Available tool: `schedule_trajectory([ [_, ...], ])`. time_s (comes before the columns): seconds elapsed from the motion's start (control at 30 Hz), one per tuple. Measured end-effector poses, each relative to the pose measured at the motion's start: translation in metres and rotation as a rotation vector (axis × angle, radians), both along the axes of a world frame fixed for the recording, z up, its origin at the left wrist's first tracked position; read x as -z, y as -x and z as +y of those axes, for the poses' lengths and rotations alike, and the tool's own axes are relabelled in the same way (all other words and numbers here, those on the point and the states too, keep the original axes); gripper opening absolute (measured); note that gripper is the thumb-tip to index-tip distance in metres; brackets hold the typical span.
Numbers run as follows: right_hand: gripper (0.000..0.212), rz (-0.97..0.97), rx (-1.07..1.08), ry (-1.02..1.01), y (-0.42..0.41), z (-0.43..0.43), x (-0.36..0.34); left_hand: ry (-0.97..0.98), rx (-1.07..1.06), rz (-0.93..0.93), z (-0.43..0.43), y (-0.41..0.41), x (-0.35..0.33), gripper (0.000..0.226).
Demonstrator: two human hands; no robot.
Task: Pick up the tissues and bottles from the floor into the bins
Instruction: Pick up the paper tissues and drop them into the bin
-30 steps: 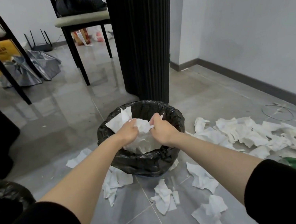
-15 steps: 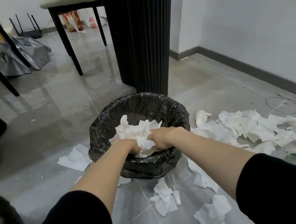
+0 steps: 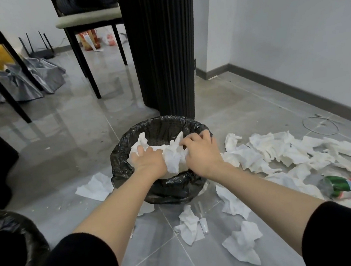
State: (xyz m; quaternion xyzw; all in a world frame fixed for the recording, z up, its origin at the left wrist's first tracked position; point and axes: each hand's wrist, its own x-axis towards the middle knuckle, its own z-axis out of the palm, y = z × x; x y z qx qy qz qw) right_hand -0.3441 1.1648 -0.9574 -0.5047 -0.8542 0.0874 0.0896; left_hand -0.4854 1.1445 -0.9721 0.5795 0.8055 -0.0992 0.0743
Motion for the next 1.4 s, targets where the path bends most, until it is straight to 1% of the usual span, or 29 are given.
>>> schedule_trajectory([
  [0.1, 0.045, 0.121, 0.038, -0.057, -0.016, -0.024, 0.002, -0.238, 0.003, -0.042, -0.022, -0.012, -0.008, 0.042],
  [0.17, 0.042, 0.18, 0.065, -0.08, -0.028, -0.038, 0.002, -0.361, -0.02, -0.126, -0.034, -0.02, -0.013, 0.042],
  [0.27, 0.038, 0.242, 0.174, -0.067, -0.047, -0.056, 0.001, -0.462, -0.069, -0.256, -0.051, -0.035, -0.024, 0.04],
  [0.37, 0.033, 0.276, 0.28, 0.007, -0.06, -0.07, 0.005, -0.539, -0.078, -0.317, -0.066, -0.055, -0.032, 0.04],
  [0.43, 0.032, 0.289, 0.317, 0.049, -0.07, -0.077, 0.009, -0.595, -0.049, -0.345, -0.078, -0.07, -0.034, 0.038],
  [0.57, 0.032, 0.273, 0.359, 0.154, -0.091, -0.091, 0.02, -0.686, 0.066, -0.323, -0.103, -0.097, -0.024, 0.029],
  [0.7, 0.031, 0.282, 0.399, 0.24, -0.109, -0.099, 0.035, -0.635, 0.091, -0.354, -0.12, -0.116, 0.001, 0.021],
  [0.8, 0.032, 0.263, 0.405, 0.273, -0.121, -0.103, 0.047, -0.533, 0.087, -0.364, -0.126, -0.125, 0.03, 0.018],
  [0.87, 0.033, 0.255, 0.404, 0.297, -0.127, -0.105, 0.057, -0.446, 0.025, -0.41, -0.125, -0.131, 0.052, 0.02],
  [1.0, 0.032, 0.247, 0.38, 0.35, -0.133, -0.105, 0.081, -0.272, -0.186, -0.581, -0.118, -0.142, 0.096, 0.027],
  [1.13, 0.034, 0.224, 0.363, 0.377, -0.135, -0.102, 0.104, -0.13, -0.298, -0.626, -0.108, -0.149, 0.13, 0.036],
  [1.23, 0.036, 0.211, 0.362, 0.405, -0.138, -0.099, 0.12, -0.099, -0.342, -0.631, -0.1, -0.148, 0.148, 0.043],
  [1.4, 0.034, 0.241, 0.398, 0.436, -0.145, -0.092, 0.136, -0.133, -0.413, -0.616, -0.082, -0.133, 0.162, 0.047],
])
